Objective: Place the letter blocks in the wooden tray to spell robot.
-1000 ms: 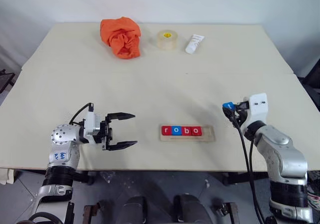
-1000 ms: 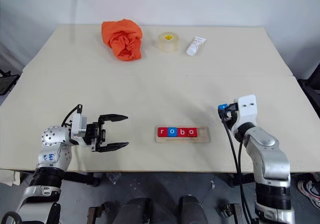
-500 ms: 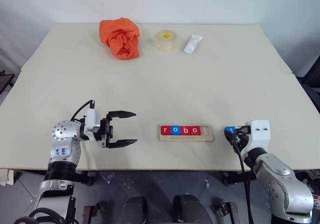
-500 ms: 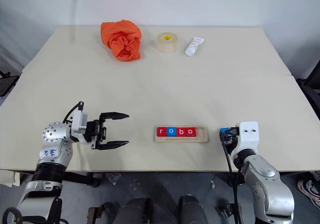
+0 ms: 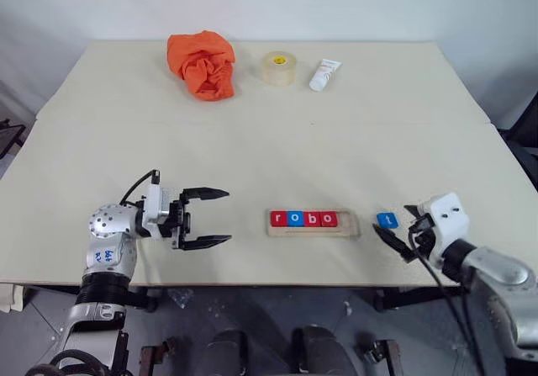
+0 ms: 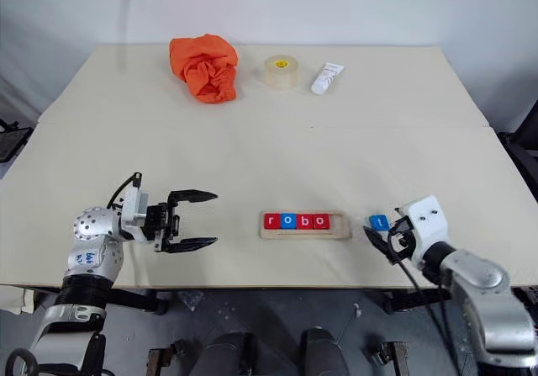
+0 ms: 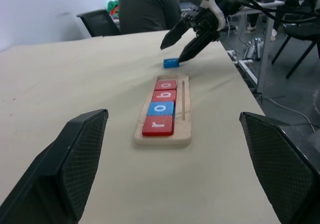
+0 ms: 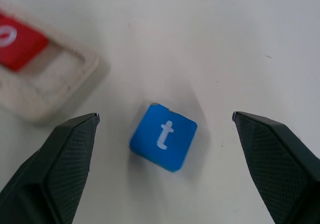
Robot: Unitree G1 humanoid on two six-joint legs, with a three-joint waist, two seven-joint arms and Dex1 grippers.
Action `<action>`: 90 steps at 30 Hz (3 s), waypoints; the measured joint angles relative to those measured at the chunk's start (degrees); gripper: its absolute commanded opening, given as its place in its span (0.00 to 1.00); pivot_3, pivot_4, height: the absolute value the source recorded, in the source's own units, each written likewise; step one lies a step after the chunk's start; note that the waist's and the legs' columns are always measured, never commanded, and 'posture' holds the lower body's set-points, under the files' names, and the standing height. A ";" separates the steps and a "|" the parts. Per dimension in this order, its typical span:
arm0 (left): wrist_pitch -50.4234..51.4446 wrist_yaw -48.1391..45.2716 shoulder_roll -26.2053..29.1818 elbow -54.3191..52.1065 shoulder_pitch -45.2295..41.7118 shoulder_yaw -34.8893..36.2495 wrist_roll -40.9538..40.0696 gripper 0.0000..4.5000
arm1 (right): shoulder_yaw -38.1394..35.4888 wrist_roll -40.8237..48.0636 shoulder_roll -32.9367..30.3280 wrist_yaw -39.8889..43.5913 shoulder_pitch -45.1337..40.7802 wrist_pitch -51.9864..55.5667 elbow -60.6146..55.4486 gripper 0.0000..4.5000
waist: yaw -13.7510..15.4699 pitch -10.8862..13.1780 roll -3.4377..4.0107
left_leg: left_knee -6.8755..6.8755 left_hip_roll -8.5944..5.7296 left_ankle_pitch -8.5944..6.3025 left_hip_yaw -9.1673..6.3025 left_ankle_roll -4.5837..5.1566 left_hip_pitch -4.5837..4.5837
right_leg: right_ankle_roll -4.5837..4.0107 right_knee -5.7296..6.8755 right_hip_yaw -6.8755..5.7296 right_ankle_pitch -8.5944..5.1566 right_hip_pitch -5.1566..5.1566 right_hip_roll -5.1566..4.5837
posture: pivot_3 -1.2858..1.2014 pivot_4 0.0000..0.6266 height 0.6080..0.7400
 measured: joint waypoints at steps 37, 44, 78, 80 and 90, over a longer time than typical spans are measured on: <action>-0.41 3.94 0.34 -5.04 5.88 0.41 0.00 1.00 | 27.92 -19.21 -10.08 43.91 -43.81 -31.30 48.58 0.32 | -0.36 0.02 -0.01 | 0.18 0.08 0.07 0.21 -0.40 0.11 | 0.00 0.05 0.02 0.01 -0.04 -0.08 | 0.52 0.24 1.00; -0.38 3.95 0.31 -4.40 4.49 0.36 0.01 1.00 | 26.52 -13.01 -9.25 44.34 -42.20 -12.30 27.52 0.32 | 0.08 0.02 0.00 | 0.19 0.10 0.04 0.12 -0.42 0.06 | 0.00 0.00 -0.10 0.00 -0.03 -0.10 | 0.52 0.24 1.00; -0.58 5.79 0.14 -4.59 5.58 0.40 0.02 1.00 | 31.38 -15.71 -5.68 45.21 -42.67 -12.61 28.67 1.00 | -0.16 0.02 0.00 | 0.19 0.08 -0.05 0.14 -0.39 0.00 | 0.00 -0.05 -0.13 0.00 -0.06 -0.10 | 0.52 0.24 1.00; -0.57 5.98 0.14 -4.69 5.63 0.40 0.02 1.00 | 30.79 -14.69 -5.88 45.62 -42.53 -11.61 26.68 1.00 | -0.15 0.02 0.00 | 0.19 0.08 -0.05 0.14 -0.39 0.01 | 0.00 -0.05 -0.13 0.00 -0.06 -0.10 | 0.52 0.24 1.00; -0.58 6.39 0.00 -6.01 6.13 0.37 0.01 1.00 | 25.24 -11.84 -7.15 41.31 -37.64 -9.60 25.40 0.56 | -0.05 0.02 0.00 | 0.19 0.08 -0.07 0.13 -0.39 0.00 | 0.00 -0.10 -0.14 0.00 -0.04 -0.11 | 0.52 0.24 1.00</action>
